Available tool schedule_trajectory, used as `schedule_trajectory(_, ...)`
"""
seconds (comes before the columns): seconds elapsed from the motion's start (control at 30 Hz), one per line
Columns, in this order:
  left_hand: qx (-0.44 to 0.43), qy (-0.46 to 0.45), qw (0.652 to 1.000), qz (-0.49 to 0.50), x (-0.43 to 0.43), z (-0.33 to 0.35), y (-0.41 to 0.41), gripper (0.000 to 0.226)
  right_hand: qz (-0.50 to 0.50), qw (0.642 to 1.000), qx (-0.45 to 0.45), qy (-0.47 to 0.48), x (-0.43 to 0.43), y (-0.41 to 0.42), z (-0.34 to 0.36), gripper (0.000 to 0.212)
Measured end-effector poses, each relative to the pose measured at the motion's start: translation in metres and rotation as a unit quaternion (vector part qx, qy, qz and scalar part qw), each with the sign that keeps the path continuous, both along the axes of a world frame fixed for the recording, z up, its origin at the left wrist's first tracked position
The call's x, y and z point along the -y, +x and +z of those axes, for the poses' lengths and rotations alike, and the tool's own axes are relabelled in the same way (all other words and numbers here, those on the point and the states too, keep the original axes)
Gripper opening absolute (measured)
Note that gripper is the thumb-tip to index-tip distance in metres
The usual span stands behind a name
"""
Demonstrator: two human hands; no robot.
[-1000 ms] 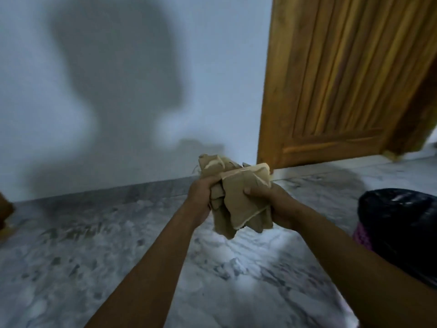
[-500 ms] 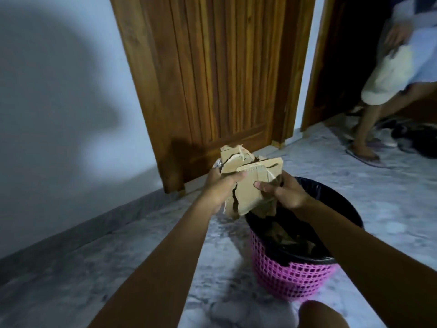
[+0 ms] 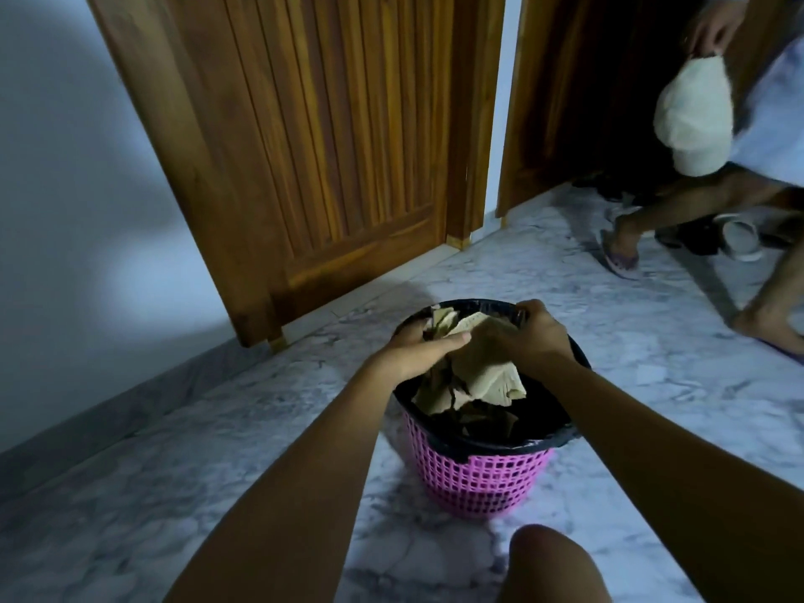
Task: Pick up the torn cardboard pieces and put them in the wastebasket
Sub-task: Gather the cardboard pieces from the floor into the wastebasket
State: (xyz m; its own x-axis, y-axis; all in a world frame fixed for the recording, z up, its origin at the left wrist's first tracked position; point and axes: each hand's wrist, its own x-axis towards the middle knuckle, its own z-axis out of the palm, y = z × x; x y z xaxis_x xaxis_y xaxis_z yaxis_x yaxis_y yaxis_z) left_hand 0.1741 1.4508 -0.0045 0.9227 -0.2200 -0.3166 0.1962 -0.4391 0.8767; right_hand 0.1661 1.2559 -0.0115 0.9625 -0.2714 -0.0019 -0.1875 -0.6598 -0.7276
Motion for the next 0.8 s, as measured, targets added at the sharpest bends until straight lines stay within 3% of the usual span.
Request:
schedule_trajectory(0.07,-0.041,0.022,0.999,-0.011,-0.004,0.000,0.002,0.101,0.007,0.999,0.001,-0.033,0.001,0.001,-0.001,0.070)
schedule_trajectory(0.13,-0.047,0.022,0.999,-0.007,-0.007,0.002,0.001,0.107,0.020,0.999,0.003,-0.050,-0.001,0.003,0.001,0.069)
schedule_trajectory(0.33,0.070,0.028,0.997,0.026,-0.045,0.002,-0.006,0.072,0.099,0.994,0.004,-0.051,-0.041,0.006,0.009,0.044)
schedule_trajectory(0.5,0.149,0.040,0.972,0.177,-0.131,-0.009,-0.037,0.049,0.239,0.970,0.019,-0.033,-0.146,0.007,0.001,0.028)
schedule_trajectory(0.67,0.113,0.100,0.932,0.330,-0.268,-0.028,-0.133,0.060,0.413,0.910,0.027,-0.027,-0.302,-0.037,-0.023,0.025)
schedule_trajectory(0.8,0.072,0.121,0.867,0.479,-0.354,-0.036,-0.260,0.052,0.572,0.820,-0.001,-0.023,-0.424,-0.122,-0.039,0.031)
